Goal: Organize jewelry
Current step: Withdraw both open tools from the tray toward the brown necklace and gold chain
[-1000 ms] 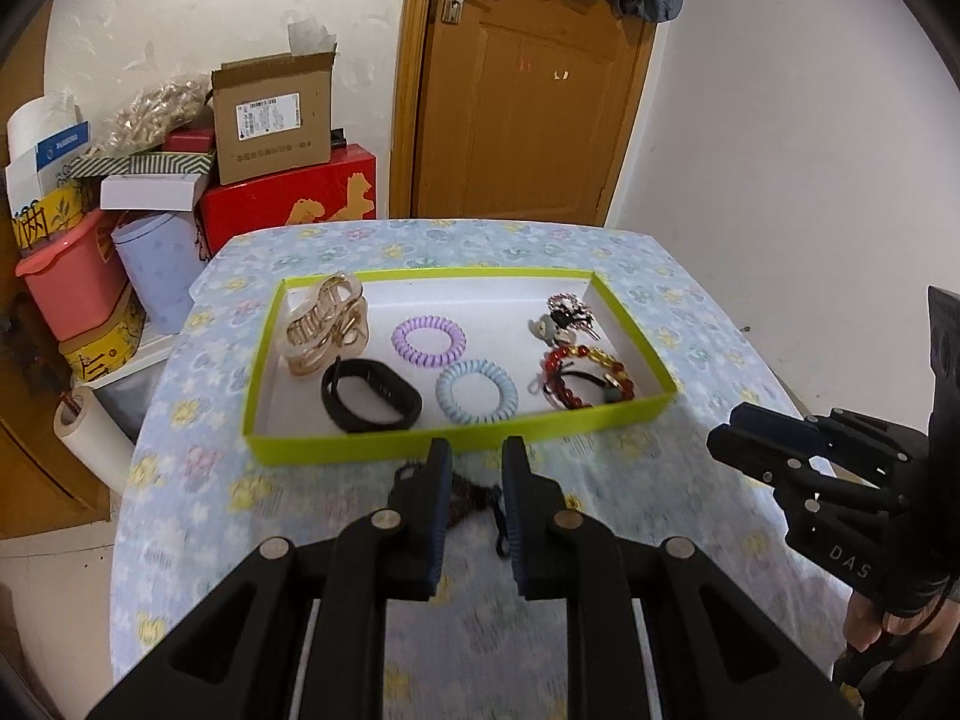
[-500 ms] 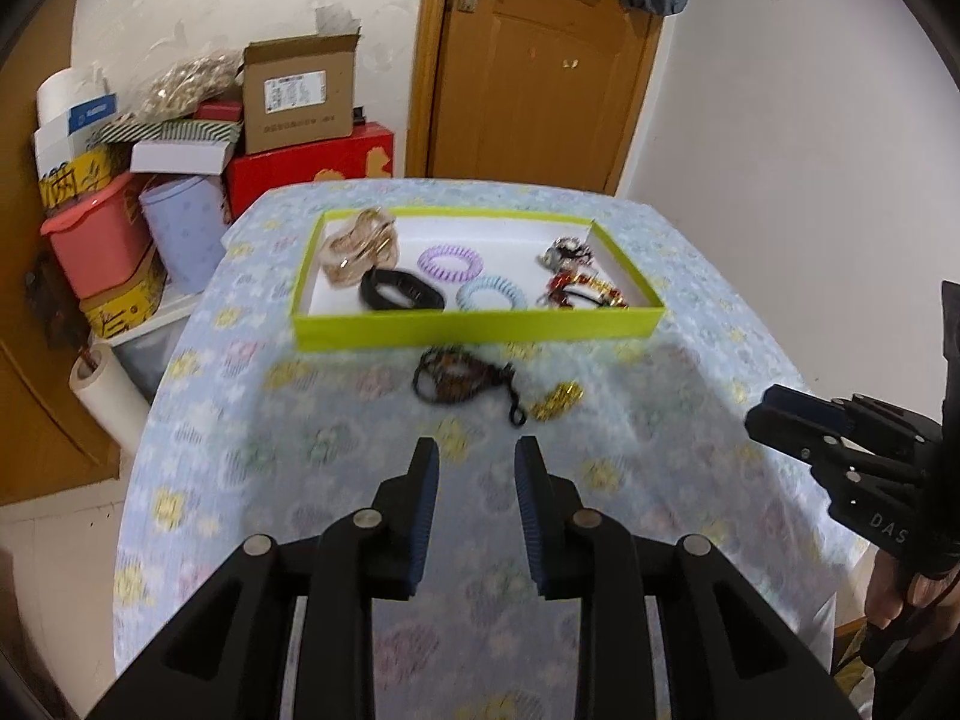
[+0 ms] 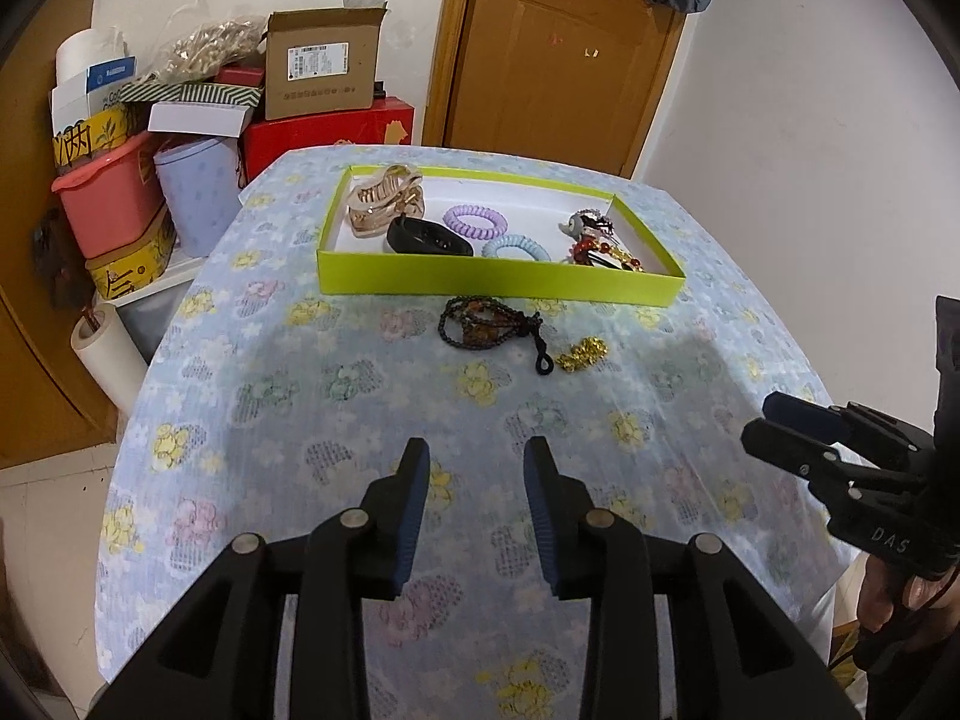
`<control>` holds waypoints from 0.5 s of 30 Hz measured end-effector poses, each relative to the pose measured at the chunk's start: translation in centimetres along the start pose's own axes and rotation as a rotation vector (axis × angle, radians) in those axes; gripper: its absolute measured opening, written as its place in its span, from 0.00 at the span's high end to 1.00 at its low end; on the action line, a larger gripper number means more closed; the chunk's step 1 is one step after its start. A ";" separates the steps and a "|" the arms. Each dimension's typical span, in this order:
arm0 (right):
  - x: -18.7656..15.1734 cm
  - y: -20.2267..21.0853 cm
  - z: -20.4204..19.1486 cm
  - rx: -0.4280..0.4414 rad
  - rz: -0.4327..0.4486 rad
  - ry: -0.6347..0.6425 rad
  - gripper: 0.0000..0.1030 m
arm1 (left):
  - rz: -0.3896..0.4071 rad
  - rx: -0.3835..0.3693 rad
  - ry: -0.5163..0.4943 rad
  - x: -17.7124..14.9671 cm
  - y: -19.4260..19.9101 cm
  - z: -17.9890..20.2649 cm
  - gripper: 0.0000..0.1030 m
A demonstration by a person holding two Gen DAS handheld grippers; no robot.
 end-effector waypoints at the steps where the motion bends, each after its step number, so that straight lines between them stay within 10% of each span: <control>1: 0.1 -0.3 -0.1 0.001 -0.003 0.003 0.58 | 0.001 0.001 0.000 0.2 -0.1 -0.1 0.66; 15: 3.1 -6.9 -1.5 0.020 -0.062 0.082 0.58 | 0.008 0.014 0.042 1.3 -1.5 -2.7 0.65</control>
Point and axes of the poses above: each gripper's, at about its wrist camera, not at the fingertips, and y roughly against the way its jaws point, z to its right, x to its top, the point moved 2 cm from there along -y, roughly the way its jaws point, and after that the axes turned 2 degrees about -y, right-handed, at the moved point
